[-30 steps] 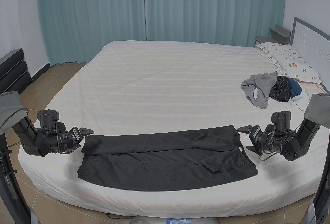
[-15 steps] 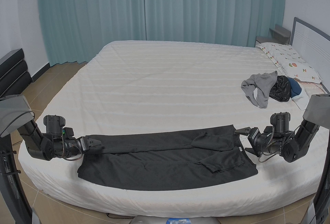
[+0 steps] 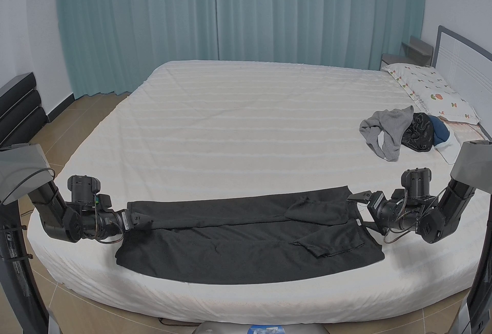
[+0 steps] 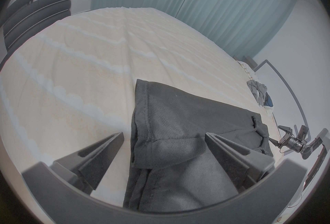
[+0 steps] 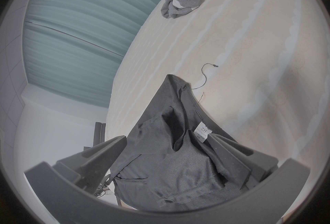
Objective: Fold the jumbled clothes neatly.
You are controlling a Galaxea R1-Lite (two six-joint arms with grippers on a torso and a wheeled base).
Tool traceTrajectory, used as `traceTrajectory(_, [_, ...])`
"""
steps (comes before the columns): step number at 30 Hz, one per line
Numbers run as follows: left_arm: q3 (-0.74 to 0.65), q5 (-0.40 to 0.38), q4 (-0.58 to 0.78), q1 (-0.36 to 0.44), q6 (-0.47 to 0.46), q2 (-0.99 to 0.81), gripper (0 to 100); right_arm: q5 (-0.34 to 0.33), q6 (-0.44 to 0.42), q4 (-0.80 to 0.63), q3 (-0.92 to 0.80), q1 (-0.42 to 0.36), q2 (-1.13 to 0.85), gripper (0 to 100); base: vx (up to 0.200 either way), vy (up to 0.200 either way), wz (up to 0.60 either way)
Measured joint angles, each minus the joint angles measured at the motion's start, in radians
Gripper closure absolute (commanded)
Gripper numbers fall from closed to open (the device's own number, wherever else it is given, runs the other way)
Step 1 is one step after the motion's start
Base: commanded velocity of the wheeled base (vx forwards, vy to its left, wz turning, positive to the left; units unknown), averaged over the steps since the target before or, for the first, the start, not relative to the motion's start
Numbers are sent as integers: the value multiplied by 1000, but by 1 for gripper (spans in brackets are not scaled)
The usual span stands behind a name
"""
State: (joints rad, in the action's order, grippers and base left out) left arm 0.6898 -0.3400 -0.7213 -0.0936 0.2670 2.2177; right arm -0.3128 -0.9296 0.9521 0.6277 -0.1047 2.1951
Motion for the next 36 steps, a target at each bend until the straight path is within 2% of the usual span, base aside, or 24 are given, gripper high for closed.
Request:
traceTrajectory(4, [4, 1, 1, 9, 0, 3, 0, 0, 1, 0, 0, -3, 1, 0, 0, 0, 0])
traceTrajectory(5, [3, 1, 1, 9, -1, 4, 100, 0, 1, 0, 0, -4, 1, 0, 0, 0, 0])
traceTrajectory(25, [-19, 1, 10, 4, 7, -31, 100, 1, 0, 0, -1, -5, -1, 0, 0, 0, 0])
traceTrajectory(36, [-21, 0, 19, -30, 6, -70, 100, 0, 0, 1, 1, 4, -5, 0, 0, 0, 0])
